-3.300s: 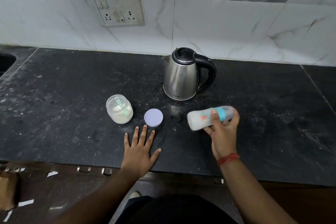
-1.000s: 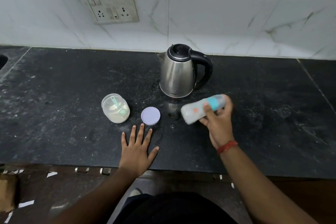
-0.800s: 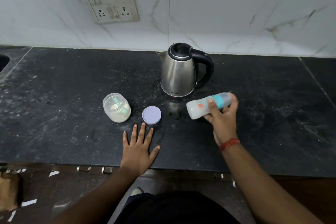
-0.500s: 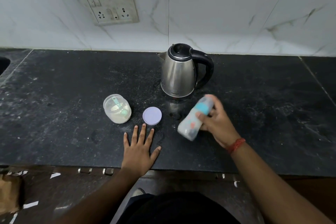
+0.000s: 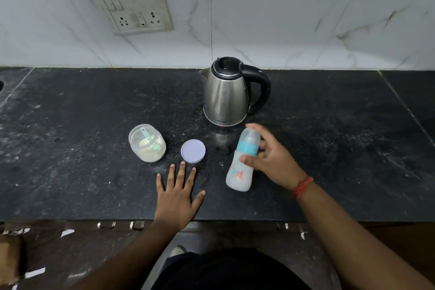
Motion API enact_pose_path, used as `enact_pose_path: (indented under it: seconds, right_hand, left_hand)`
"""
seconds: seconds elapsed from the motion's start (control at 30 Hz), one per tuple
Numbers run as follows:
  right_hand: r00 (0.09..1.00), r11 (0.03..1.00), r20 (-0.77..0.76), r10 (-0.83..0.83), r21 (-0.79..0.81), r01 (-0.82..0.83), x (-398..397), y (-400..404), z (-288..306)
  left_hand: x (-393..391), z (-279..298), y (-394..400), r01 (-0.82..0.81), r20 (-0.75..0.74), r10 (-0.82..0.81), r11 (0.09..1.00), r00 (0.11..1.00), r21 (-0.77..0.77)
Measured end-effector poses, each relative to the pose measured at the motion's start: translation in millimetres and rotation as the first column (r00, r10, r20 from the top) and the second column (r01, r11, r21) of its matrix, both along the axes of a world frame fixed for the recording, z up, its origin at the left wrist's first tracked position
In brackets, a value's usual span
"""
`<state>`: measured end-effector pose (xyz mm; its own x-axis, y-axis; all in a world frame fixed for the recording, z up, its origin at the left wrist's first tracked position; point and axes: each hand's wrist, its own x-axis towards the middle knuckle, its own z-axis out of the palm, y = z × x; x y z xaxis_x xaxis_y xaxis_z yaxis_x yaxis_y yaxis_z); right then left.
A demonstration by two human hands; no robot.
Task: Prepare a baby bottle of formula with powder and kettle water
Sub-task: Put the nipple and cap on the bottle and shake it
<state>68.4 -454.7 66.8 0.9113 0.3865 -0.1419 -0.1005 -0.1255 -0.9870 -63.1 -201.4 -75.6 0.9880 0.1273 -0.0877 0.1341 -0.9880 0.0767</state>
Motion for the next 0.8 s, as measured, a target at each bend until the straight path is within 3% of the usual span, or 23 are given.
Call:
enact_pose_path:
  seconds: [0.1,0.23,0.33,0.43,0.53,0.57,0.67,0.77,0.8]
  right_hand:
    - [0.952,0.937,-0.069,-0.300,0.167,0.307,-0.5,-2.4,-1.1]
    - [0.995,0.994,-0.035,-0.096,0.050,0.098,-9.4,2.8,-7.0]
    - [0.940,0.922,-0.082,-0.330,0.187,0.340,-14.6,5.2,-4.6]
    - [0.994,0.992,-0.045,-0.095,0.078,0.099,-16.8,9.6,-4.9]
    - [0.937,0.922,-0.076,-0.340,0.168,0.348,-14.6,7.4,-7.4]
    - [0.932,0.915,-0.094,-0.350,0.178,0.362,-13.4,6.2,-6.8]
    - [0.992,0.992,-0.052,-0.118,0.037,0.120,-14.0,6.6,-7.4]
    - [0.923,0.907,-0.086,-0.376,0.169,0.385,-11.3,3.5,-5.5]
    - [0.923,0.904,-0.091,-0.374,0.185,0.384,-11.0,3.7,-4.5]
  left_hand:
    - [0.7,1.0,-1.3,0.000,-0.003,0.000,1.000,1.000,0.001]
    - [0.1,1.0,-0.7,-0.002,0.000,0.002,1.000,1.000,-0.008]
    - [0.5,1.6,-1.7,-0.003,-0.006,0.003,1.000,1.000,0.003]
    - [0.0,1.7,-1.0,-0.003,-0.003,0.003,1.000,1.000,-0.009]
    - [0.9,1.1,-0.8,-0.007,-0.012,0.007,1.000,1.000,-0.001]
    - [0.8,1.1,-1.7,-0.006,-0.009,0.006,1.000,1.000,0.000]
    - [0.0,1.9,-0.4,-0.006,-0.003,0.006,1.000,1.000,-0.017]
    - [0.0,1.3,-1.3,-0.009,-0.003,0.009,1.000,1.000,-0.004]
    - [-0.1,1.4,-2.0,-0.008,0.001,0.008,1.000,1.000,-0.005]
